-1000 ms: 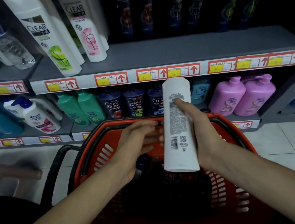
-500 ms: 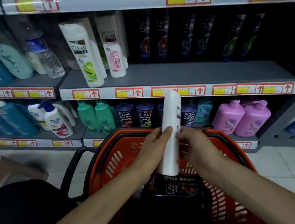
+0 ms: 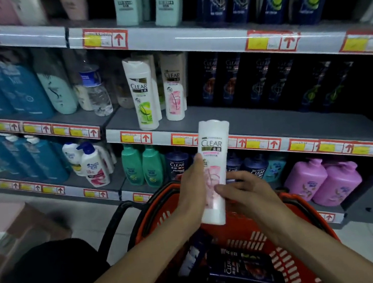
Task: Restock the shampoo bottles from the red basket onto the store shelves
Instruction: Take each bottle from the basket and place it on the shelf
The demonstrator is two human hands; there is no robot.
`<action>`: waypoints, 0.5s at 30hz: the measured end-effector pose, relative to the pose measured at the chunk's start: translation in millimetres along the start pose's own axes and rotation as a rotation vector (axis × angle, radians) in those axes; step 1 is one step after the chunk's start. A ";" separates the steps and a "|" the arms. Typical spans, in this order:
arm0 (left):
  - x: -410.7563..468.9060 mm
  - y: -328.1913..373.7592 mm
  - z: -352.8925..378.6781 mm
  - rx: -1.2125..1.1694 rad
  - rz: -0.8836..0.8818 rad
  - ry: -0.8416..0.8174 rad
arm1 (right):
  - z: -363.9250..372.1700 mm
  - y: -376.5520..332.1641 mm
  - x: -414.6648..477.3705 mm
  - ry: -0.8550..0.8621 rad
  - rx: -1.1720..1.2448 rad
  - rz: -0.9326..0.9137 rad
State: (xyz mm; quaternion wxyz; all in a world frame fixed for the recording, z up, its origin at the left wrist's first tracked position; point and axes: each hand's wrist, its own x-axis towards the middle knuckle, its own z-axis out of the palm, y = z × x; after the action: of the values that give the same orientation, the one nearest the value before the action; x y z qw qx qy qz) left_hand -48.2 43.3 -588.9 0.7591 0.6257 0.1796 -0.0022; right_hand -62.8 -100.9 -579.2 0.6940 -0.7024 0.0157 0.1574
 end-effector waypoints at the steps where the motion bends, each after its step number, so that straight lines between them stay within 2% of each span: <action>1: 4.4 4.2 -2.5 0.022 0.056 0.014 | 5.1 -5.4 4.9 0.000 -0.022 -0.007; 6: 26.5 33.6 -14.2 0.050 0.253 0.026 | 27.5 -44.3 35.1 -0.013 -0.108 -0.057; 10: 44.2 54.1 -25.5 0.061 0.266 0.041 | 41.4 -73.4 55.3 -0.109 -0.149 -0.031; 15: 60.6 72.9 -41.7 0.119 0.282 -0.003 | 58.7 -78.0 75.7 -0.102 -0.154 -0.106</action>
State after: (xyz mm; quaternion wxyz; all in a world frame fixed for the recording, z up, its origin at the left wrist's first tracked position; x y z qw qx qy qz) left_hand 13.9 112.1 -542.7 0.7138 0.6885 0.0884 0.0930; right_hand 16.2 -25.7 -521.1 0.6452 -0.7445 -0.0690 0.1570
